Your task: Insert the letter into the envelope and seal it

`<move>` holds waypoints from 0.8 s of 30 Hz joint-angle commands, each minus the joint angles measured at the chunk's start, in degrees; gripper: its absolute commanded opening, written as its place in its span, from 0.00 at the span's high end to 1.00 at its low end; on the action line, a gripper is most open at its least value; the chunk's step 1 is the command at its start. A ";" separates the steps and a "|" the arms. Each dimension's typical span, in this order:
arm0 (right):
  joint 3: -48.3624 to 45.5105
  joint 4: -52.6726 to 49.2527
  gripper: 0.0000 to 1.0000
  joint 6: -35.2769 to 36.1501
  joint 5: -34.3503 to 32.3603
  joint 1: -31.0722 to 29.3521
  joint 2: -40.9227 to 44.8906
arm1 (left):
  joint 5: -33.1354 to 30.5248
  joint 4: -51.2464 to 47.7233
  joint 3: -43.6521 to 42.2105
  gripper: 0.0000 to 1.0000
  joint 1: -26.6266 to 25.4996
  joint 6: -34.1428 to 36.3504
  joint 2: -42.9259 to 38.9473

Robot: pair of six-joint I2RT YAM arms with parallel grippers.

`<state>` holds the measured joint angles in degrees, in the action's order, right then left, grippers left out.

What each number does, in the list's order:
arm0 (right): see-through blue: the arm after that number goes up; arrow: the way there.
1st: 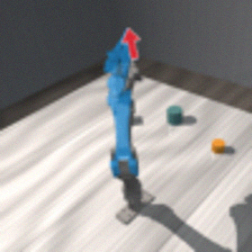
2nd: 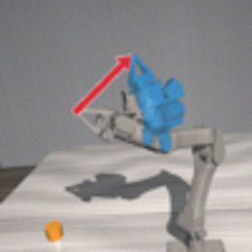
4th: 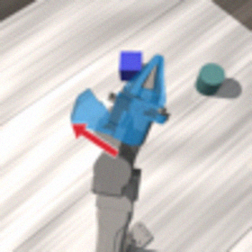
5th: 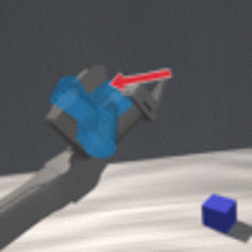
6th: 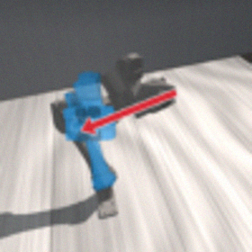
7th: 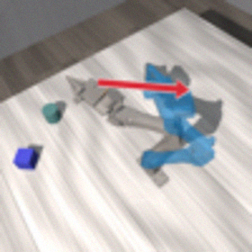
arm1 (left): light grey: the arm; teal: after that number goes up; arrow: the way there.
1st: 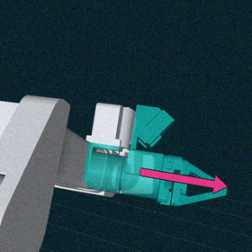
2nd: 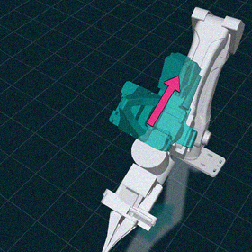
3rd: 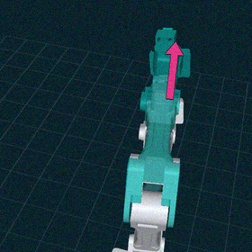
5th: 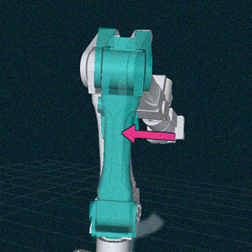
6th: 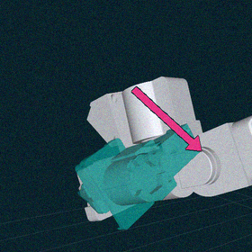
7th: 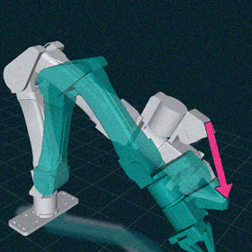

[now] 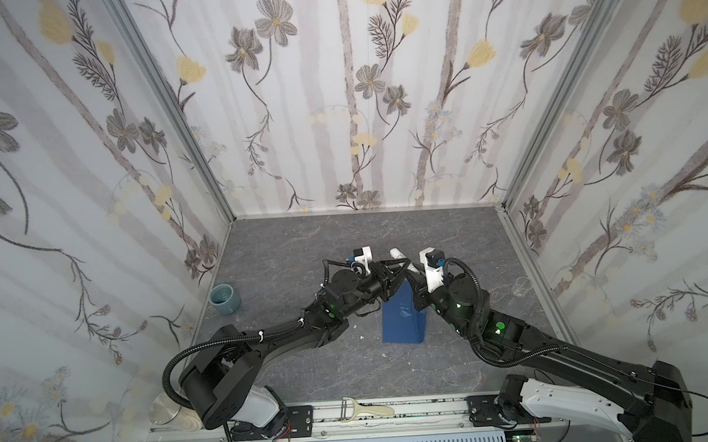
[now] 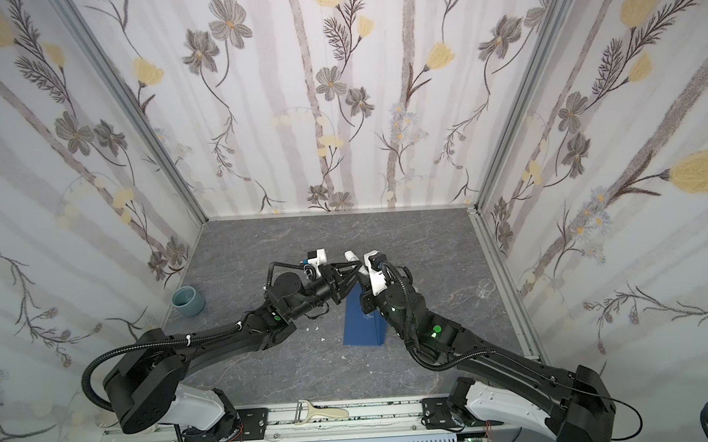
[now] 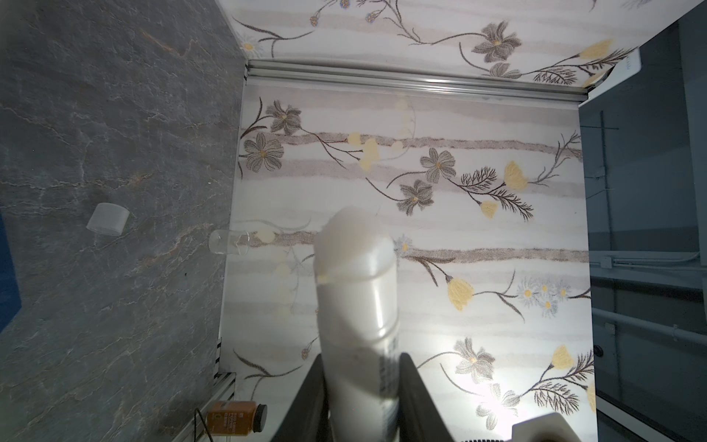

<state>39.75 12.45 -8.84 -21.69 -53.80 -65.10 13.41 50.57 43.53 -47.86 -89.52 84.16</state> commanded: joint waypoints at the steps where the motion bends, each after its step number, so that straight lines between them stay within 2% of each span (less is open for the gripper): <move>1: -0.49 2.22 1.00 -1.90 2.78 -0.14 1.15 | -1.78 0.30 0.50 0.72 0.73 2.20 0.30; 9: -1.16 1.98 1.00 -2.54 3.29 -0.25 2.07 | -1.79 0.28 1.12 0.72 1.27 2.75 1.09; 14: -1.08 1.98 1.00 -2.51 3.50 -0.34 1.91 | -1.69 0.31 1.12 0.82 1.36 2.96 1.09; 18: -0.99 1.88 1.00 -2.53 3.44 -0.34 2.17 | -1.34 0.28 1.11 0.98 1.45 3.03 1.27; 20: -0.99 2.03 1.00 -2.45 3.71 -0.34 2.23 | -0.93 0.32 1.28 1.00 1.49 3.09 1.57; 22: -0.99 2.30 0.88 -2.40 3.80 -0.34 2.04 | -0.59 0.28 1.38 1.00 1.45 2.94 1.71; 24: -0.92 2.72 0.81 -2.24 3.54 -0.34 1.93 | -0.43 0.32 1.45 1.00 1.35 2.79 1.71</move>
<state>38.59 12.27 -11.05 -21.34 -53.89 -63.31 15.29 51.20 44.49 -46.87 -87.79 85.47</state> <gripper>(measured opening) 0.205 0.211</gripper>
